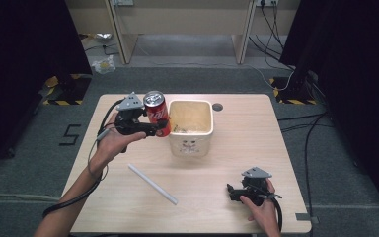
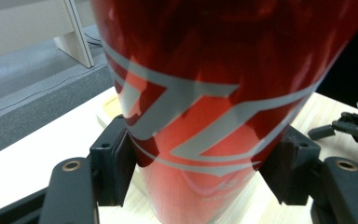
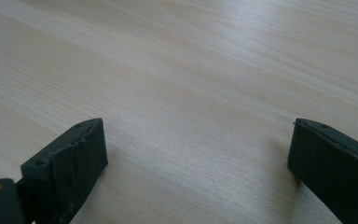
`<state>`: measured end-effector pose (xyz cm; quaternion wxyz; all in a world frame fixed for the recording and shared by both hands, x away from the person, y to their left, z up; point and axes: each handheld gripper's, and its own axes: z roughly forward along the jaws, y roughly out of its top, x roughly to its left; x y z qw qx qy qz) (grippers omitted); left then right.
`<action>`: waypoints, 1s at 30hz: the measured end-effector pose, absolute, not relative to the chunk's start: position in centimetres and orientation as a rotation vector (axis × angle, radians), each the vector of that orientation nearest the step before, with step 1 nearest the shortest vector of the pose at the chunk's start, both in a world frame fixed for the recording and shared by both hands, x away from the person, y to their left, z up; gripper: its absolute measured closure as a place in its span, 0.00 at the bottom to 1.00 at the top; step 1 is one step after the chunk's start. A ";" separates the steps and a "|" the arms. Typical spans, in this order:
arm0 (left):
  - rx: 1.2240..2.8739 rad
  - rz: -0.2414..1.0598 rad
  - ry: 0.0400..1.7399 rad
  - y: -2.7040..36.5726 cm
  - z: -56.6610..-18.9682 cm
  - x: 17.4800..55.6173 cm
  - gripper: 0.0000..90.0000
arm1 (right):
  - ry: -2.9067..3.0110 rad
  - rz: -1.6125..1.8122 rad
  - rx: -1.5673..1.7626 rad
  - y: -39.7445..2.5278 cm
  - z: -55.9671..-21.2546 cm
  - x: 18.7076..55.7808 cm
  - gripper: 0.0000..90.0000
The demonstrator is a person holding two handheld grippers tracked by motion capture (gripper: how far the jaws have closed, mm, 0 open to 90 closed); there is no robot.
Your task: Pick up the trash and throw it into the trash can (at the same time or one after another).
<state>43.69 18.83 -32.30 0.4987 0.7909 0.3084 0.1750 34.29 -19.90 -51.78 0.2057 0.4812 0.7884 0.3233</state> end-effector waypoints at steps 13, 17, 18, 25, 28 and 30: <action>1.888 0.408 0.772 16.7 -32.0 46.7 0.38 | 2.197 0.903 1.342 -19.9 -51.8 34.3 0.05; 1.893 0.402 0.792 15.8 -32.4 47.8 0.38 | 2.198 0.901 1.343 -19.9 -51.8 34.3 0.05; 1.896 0.403 0.796 15.6 -32.5 48.0 0.38 | 2.198 0.901 1.343 -19.9 -51.8 34.3 0.05; 1.890 0.396 0.828 14.5 -33.3 49.6 0.38 | 2.198 0.901 1.342 -19.9 -51.8 34.3 0.05; 1.894 0.391 0.843 14.0 -33.7 50.3 0.38 | 2.198 0.901 1.341 -19.9 -51.8 34.3 0.05; 1.894 0.390 0.847 13.8 -33.8 50.5 0.38 | 2.198 0.902 1.341 -19.9 -51.8 34.3 0.05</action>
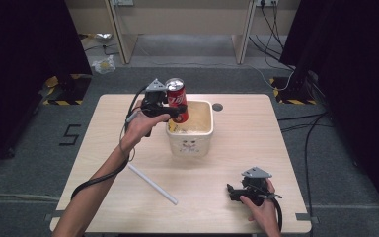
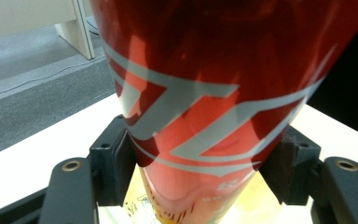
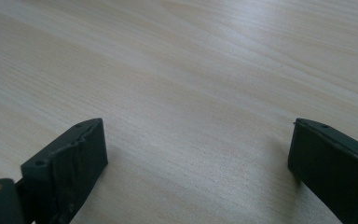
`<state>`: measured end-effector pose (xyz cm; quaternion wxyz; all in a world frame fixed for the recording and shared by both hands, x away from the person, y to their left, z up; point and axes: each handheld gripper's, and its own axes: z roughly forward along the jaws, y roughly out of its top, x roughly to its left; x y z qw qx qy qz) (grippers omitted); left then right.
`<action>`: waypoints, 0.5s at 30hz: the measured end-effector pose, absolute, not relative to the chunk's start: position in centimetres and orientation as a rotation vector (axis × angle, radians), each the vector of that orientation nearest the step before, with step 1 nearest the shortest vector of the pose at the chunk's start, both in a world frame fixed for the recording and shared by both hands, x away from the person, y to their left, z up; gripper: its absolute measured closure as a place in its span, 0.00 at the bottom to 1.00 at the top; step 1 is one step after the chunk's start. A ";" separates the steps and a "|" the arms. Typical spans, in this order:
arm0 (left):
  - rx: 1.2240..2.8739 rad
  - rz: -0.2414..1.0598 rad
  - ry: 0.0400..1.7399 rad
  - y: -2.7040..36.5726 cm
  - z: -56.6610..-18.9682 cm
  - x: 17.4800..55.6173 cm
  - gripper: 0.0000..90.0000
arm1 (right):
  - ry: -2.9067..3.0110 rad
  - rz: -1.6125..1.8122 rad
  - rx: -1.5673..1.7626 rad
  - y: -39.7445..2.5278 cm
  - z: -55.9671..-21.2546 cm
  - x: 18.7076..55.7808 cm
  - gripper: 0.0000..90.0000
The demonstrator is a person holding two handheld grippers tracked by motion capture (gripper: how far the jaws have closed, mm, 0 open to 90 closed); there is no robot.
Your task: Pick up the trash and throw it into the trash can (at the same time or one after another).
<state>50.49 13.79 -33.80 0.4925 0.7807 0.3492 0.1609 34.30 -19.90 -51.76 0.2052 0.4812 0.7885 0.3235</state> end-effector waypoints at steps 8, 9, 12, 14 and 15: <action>1.926 0.400 0.866 12.6 -35.0 51.6 0.37 | 2.199 0.900 1.340 -19.9 -51.8 34.3 0.05; 1.929 0.401 0.868 12.6 -35.2 51.7 0.37 | 2.197 0.903 1.340 -19.9 -51.8 34.3 0.05; 1.935 0.400 0.882 12.5 -35.7 52.1 0.37 | 2.198 0.903 1.340 -19.9 -51.8 34.3 0.05; 1.939 0.395 0.892 12.5 -36.0 52.3 0.37 | 2.198 0.903 1.340 -19.9 -51.8 34.3 0.05; 1.942 0.397 0.894 12.5 -36.2 52.4 0.37 | 2.198 0.903 1.340 -19.9 -51.8 34.3 0.05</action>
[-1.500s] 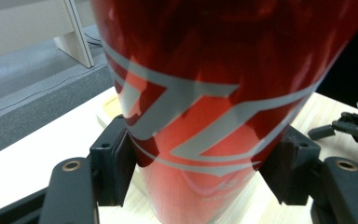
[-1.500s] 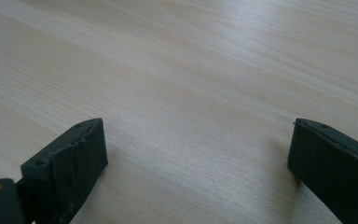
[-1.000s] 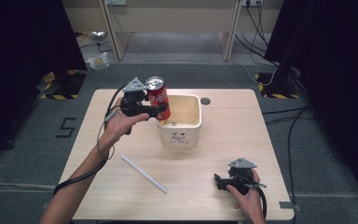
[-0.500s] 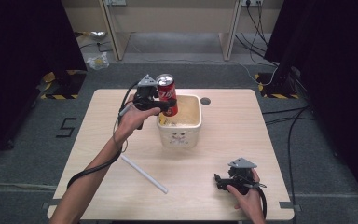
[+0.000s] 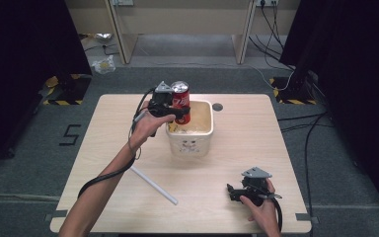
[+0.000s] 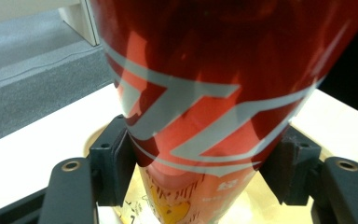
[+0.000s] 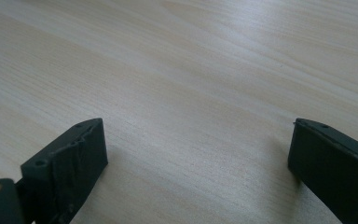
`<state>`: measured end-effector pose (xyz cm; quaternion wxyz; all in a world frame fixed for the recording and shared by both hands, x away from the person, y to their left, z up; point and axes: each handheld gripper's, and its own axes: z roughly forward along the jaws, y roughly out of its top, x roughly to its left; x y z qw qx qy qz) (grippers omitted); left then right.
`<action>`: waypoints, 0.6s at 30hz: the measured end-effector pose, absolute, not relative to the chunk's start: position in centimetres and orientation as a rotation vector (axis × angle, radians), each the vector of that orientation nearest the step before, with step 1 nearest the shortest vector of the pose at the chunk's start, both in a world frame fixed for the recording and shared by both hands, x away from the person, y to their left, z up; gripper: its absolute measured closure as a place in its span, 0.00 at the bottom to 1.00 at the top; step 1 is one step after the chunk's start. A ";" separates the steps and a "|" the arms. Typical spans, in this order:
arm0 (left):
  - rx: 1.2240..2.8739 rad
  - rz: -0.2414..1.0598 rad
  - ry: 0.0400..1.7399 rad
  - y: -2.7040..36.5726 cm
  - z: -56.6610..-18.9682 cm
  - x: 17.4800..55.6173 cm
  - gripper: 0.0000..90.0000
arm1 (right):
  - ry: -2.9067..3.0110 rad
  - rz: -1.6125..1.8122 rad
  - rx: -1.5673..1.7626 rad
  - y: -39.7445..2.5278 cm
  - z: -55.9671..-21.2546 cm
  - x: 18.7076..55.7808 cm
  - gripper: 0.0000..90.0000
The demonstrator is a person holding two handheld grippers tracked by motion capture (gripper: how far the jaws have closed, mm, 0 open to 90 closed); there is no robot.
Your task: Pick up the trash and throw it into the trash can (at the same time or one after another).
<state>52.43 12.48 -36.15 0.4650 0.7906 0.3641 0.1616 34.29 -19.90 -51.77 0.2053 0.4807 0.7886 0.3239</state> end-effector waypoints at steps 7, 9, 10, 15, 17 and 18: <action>1.956 0.409 0.907 12.3 -37.1 52.6 0.37 | 2.199 0.903 1.338 -19.9 -51.8 34.3 0.06; 1.957 0.413 0.914 12.3 -37.4 52.7 0.37 | 2.200 0.901 1.338 -19.9 -51.8 34.3 0.06; 1.967 0.412 0.915 12.3 -37.6 52.8 0.37 | 2.200 0.901 1.338 -19.9 -51.8 34.3 0.06; 1.971 0.408 0.918 12.2 -37.9 52.9 0.37 | 2.200 0.901 1.337 -19.9 -51.8 34.3 0.06; 1.980 0.415 0.917 12.2 -38.0 52.9 0.37 | 2.200 0.901 1.338 -19.9 -51.8 34.3 0.06; 1.982 0.417 0.916 12.2 -38.1 52.9 0.37 | 2.200 0.901 1.338 -19.9 -51.8 34.3 0.06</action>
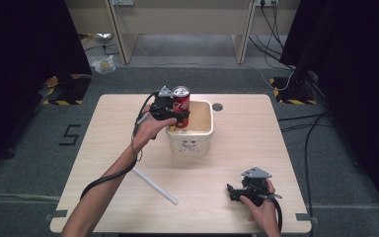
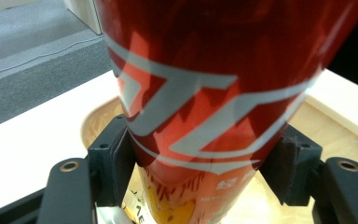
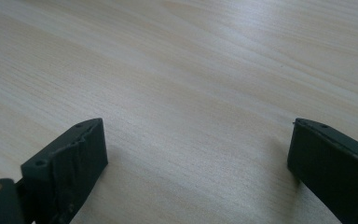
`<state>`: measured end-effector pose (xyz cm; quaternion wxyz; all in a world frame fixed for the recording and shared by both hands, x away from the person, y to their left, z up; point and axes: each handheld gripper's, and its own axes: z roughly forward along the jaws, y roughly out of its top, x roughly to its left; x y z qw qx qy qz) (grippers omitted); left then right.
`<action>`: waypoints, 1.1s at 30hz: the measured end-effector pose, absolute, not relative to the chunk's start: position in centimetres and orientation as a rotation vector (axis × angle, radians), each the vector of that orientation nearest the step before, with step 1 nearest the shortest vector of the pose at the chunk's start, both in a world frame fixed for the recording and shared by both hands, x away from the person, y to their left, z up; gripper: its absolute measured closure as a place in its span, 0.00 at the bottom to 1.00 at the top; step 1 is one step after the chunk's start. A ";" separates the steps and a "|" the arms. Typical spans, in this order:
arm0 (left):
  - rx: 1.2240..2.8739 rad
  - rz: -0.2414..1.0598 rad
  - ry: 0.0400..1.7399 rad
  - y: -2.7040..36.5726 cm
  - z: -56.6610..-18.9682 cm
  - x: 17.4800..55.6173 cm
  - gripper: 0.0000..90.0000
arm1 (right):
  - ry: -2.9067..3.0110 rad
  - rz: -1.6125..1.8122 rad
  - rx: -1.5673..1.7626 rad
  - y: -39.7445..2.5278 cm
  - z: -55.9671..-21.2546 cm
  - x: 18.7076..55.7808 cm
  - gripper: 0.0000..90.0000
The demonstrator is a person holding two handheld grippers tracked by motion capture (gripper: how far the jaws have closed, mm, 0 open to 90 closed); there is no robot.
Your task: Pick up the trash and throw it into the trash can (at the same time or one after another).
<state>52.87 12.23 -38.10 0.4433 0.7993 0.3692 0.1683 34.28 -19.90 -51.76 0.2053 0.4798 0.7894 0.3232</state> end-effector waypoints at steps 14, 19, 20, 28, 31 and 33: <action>1.984 0.400 0.908 12.1 -38.2 52.7 0.38 | 2.202 0.901 1.339 -19.9 -51.8 34.3 0.06; 1.965 0.400 0.910 12.5 -37.7 52.5 0.38 | 2.202 0.902 1.338 -19.9 -51.8 34.3 0.06; 1.966 0.400 0.909 12.6 -37.5 52.5 0.38 | 2.202 0.902 1.339 -19.9 -51.8 34.3 0.06; 1.949 0.388 0.907 13.5 -36.7 51.7 0.37 | 2.201 0.904 1.337 -19.9 -51.8 34.3 0.06; 1.938 0.370 0.909 14.0 -36.3 51.3 0.36 | 2.201 0.904 1.337 -19.9 -51.8 34.3 0.06; 1.932 0.365 0.907 14.5 -35.9 51.0 0.35 | 2.201 0.904 1.337 -19.9 -51.8 34.3 0.06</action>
